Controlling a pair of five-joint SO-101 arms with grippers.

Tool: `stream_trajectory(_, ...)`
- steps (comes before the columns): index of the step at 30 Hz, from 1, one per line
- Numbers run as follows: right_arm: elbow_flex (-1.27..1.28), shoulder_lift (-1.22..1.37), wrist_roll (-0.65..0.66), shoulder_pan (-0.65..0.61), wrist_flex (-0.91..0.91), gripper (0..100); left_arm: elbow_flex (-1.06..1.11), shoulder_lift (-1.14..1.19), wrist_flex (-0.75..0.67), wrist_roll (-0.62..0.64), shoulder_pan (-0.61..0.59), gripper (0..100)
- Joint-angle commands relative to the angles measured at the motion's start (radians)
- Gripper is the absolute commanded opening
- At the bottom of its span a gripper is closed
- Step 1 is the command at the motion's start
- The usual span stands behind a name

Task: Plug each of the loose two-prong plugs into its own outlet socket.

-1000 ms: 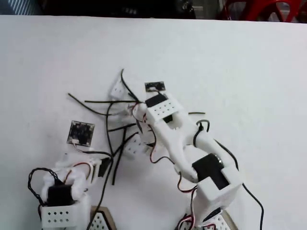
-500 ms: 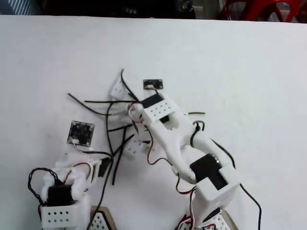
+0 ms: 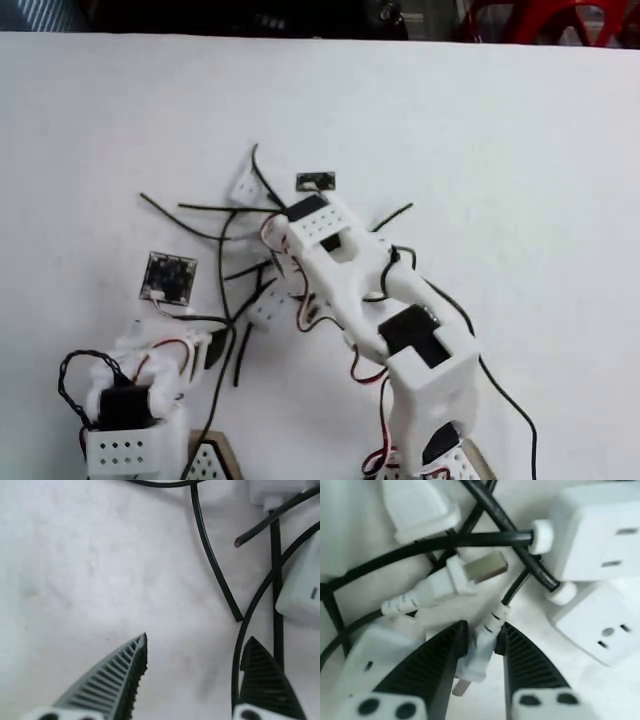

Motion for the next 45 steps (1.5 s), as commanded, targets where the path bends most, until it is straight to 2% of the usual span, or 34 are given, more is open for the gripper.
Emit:
stream_trajectory(1, -0.048, -0.007, 0.055, -0.012, 0.027, 1.7, -0.003, -0.008, -0.014, 0.002, -0.008, 30)
stream_trajectory(6, -0.118, -0.096, 0.115, 0.019, 0.189, 1.7, -0.003, -0.008, -0.014, 0.002, -0.008, 30)
stream_trajectory(12, -0.132, -0.302, 0.316, 0.104, 0.329, 1.7, -0.003, -0.008, -0.014, 0.002, -0.008, 30)
stream_trajectory(17, -0.129, -0.441, 0.523, 0.226, 0.414, 1.7, -0.003, -0.008, -0.014, 0.002, -0.008, 30)
stream_trajectory(23, 0.008, -0.481, 0.795, 0.443, 0.395, 1.7, -0.003, -0.008, -0.014, 0.002, -0.008, 30)
stream_trajectory(29, 0.232, -0.481, 1.025, 0.613, 0.176, 1.7, -0.003, -0.008, -0.014, 0.002, -0.008, 30)
stream_trajectory(33, 0.365, -0.481, 1.112, 0.628, 0.085, 1.7, -0.003, -0.008, -0.014, 0.002, -0.008, 30)
stream_trajectory(37, 0.457, -0.481, 1.18, 0.598, 0.076, 1.7, -0.003, -0.008, -0.014, 0.002, -0.008, 30)
stream_trajectory(45, 0.505, -0.481, 1.186, 0.498, 0.077, 2.3, -0.003, -0.008, -0.014, 0.002, -0.008, 30)
